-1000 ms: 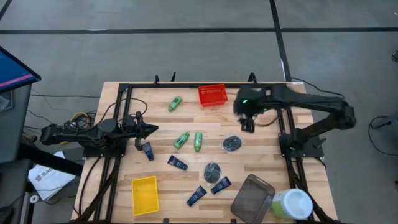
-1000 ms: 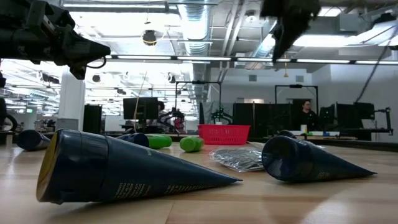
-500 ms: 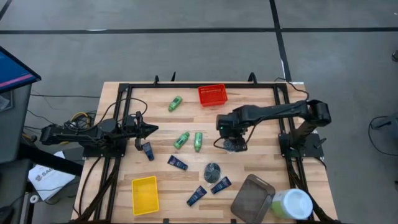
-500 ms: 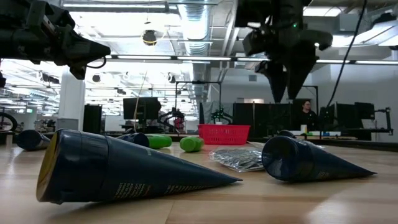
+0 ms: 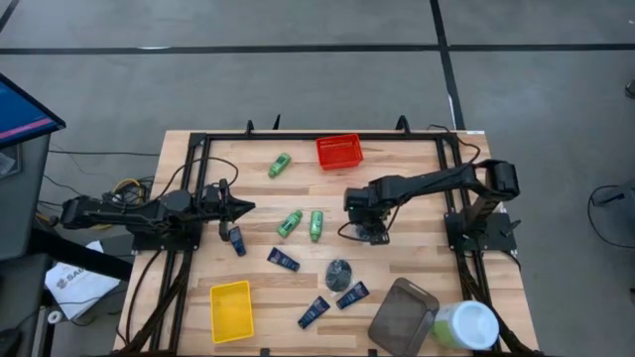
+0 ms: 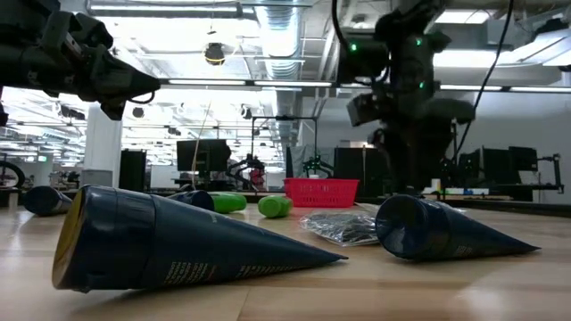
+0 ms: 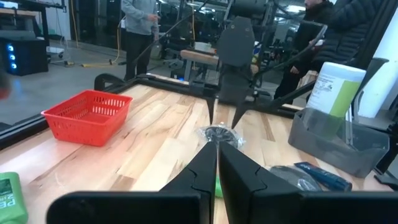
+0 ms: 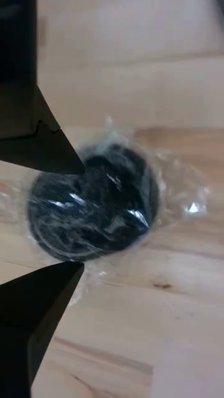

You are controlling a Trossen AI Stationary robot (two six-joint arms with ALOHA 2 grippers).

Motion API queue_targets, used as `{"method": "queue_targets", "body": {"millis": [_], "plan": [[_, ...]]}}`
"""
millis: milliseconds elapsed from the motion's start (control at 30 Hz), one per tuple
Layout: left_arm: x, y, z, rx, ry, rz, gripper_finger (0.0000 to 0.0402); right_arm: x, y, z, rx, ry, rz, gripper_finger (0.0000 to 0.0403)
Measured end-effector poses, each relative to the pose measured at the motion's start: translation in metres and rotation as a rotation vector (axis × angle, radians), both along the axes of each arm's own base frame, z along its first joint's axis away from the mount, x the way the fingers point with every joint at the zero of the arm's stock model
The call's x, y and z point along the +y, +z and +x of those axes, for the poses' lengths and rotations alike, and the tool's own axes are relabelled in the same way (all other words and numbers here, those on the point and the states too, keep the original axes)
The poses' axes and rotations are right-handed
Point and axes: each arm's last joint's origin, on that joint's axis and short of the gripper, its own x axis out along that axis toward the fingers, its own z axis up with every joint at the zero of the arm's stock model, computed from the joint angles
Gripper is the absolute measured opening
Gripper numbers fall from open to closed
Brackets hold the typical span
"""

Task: Pick & Place Travel size toiletries
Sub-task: Put the black hairbrush into the red bin

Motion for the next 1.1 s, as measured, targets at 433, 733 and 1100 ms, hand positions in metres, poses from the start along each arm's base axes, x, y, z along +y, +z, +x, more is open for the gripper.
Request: {"method": "queue_targets", "body": {"millis": [433, 733, 1100], "plan": [[0.0, 0.002, 0.0, 0.005, -0.001, 0.105, 0.0011, -0.023, -0.027, -0.017, -0.004, -0.11, 0.007, 0.0233], [0.001, 0.002, -0.001, 0.003, 0.017, 0.129, 0.0003, -0.022, -0.029, -0.017, -0.014, -0.101, 0.009, 0.0132], [0.001, 0.003, -0.001, -0.006, 0.018, 0.126, 0.0003, -0.023, -0.028, -0.016, -0.01, -0.1, 0.004, 0.0008]]}}
